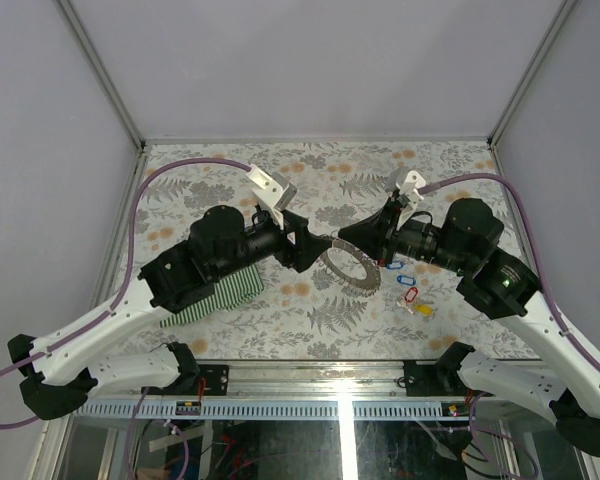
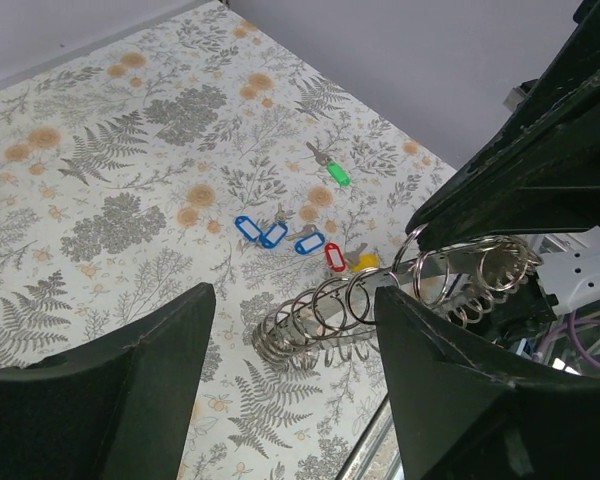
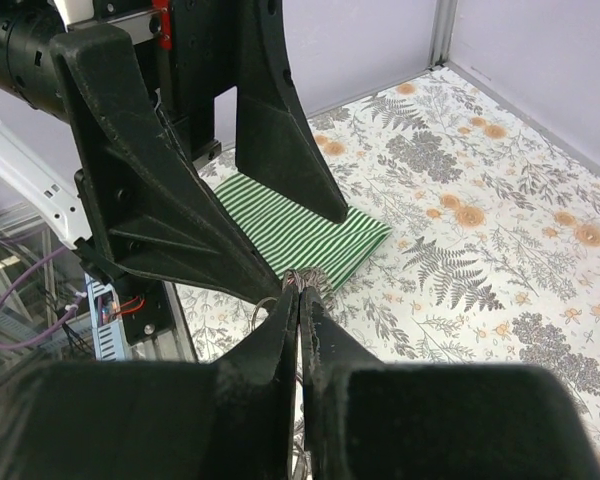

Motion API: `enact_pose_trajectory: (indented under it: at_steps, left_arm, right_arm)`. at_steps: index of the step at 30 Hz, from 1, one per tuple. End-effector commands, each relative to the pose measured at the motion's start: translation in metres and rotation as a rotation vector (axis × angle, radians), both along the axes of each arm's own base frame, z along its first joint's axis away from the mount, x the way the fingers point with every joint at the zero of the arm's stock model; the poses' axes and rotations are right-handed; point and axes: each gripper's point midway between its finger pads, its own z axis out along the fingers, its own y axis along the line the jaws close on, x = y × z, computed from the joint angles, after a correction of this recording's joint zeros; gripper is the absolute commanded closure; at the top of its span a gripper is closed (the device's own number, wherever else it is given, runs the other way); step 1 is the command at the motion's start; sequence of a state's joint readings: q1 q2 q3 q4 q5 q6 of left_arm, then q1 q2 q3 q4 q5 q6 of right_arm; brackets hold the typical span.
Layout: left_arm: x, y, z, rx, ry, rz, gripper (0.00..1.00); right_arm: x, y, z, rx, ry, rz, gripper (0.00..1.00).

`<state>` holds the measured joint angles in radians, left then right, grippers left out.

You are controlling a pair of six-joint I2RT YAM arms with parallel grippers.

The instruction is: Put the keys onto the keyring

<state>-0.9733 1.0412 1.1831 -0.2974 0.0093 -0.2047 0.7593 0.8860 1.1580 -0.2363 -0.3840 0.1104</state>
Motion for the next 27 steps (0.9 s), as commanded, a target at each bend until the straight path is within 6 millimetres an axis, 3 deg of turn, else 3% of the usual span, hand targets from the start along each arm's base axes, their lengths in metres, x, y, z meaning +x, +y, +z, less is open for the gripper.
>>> enact_pose_trajectory:
  at_steps: [1,7,17,27]
  left_arm:
    - [0.000,0.008,0.034,-0.054,-0.085,0.026,0.32]
    - [0.004,0.019,0.050,-0.051,-0.118,0.073,0.29]
    - [0.005,0.015,0.041,-0.060,-0.083,0.075,0.29]
    - [-0.035,0.001,0.075,-0.229,-0.116,-0.144,0.19]
  right_arm:
    - [0.003,-0.009,0.040,0.103,-0.101,-0.053,1.00]
    - [0.003,-0.008,0.043,0.120,-0.093,-0.052,1.00]
    - [0.000,-0.006,0.058,0.189,-0.095,-0.042,1.00]
    - [-0.008,-0.007,0.065,0.205,-0.111,-0.008,1.00]
